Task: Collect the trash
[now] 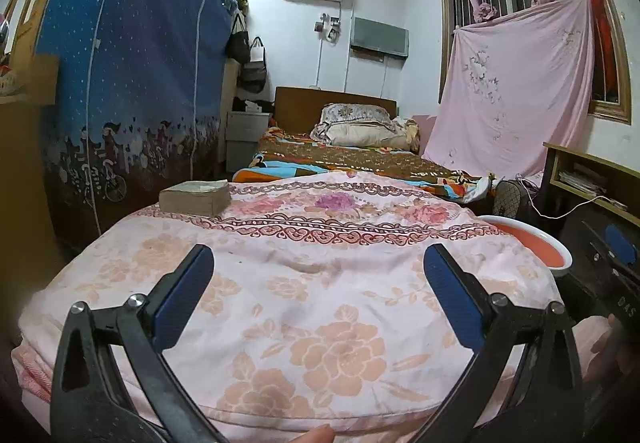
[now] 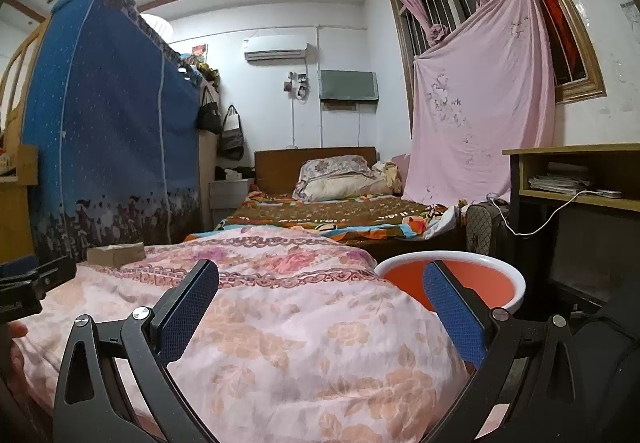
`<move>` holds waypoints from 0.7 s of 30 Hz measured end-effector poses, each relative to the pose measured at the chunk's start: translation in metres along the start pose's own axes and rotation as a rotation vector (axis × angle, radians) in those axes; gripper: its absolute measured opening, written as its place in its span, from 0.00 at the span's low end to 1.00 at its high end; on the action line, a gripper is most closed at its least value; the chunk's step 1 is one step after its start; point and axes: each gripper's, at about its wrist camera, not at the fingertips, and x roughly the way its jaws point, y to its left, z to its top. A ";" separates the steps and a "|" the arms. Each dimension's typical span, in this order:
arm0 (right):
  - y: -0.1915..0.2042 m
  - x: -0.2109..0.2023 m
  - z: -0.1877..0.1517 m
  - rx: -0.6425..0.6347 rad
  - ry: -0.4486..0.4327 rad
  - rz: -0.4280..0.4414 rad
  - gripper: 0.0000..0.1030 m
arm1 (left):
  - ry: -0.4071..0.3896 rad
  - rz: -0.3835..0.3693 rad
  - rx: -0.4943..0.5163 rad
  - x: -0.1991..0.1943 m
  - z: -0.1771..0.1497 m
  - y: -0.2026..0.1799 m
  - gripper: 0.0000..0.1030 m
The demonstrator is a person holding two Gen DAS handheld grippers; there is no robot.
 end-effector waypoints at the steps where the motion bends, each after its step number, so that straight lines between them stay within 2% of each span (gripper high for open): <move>1: 0.000 0.000 -0.001 0.002 0.002 -0.001 1.00 | -0.003 0.001 0.003 -0.001 0.000 0.000 0.89; 21: -0.002 -0.003 -0.003 0.008 0.021 -0.008 1.00 | -0.007 0.002 0.019 -0.007 -0.004 -0.003 0.89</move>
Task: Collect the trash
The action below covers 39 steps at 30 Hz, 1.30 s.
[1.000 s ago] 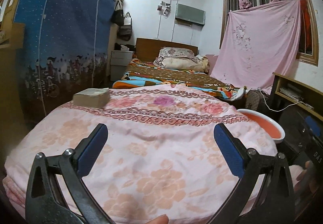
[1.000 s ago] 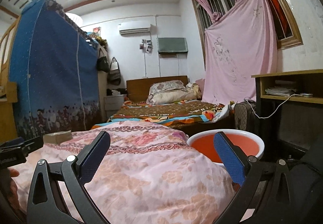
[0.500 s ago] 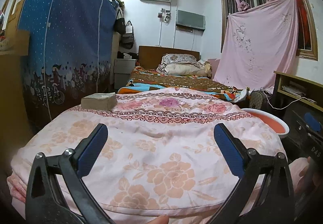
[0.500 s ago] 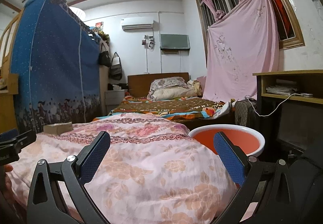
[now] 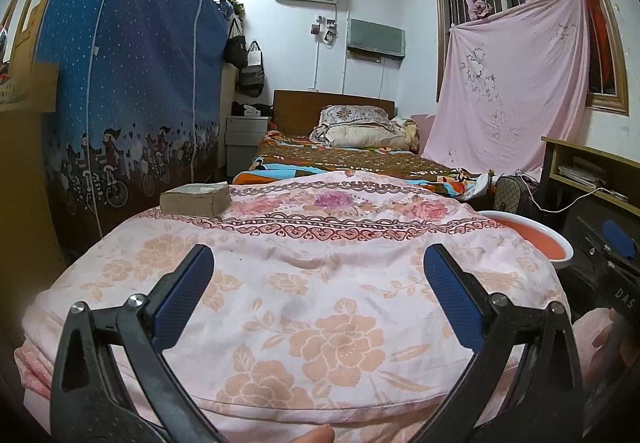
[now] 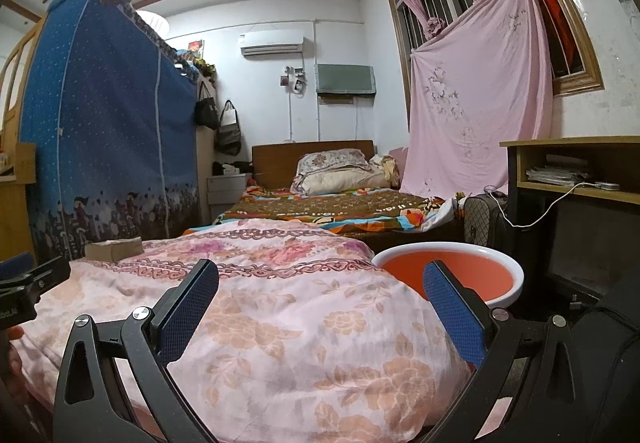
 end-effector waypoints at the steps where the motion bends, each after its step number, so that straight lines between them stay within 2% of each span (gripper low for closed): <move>1: 0.000 0.000 0.000 0.000 0.000 0.000 1.00 | -0.001 0.001 0.001 0.000 0.000 0.000 0.89; 39: 0.000 0.001 0.000 0.000 0.006 0.001 1.00 | -0.002 0.003 0.009 0.000 0.001 -0.002 0.89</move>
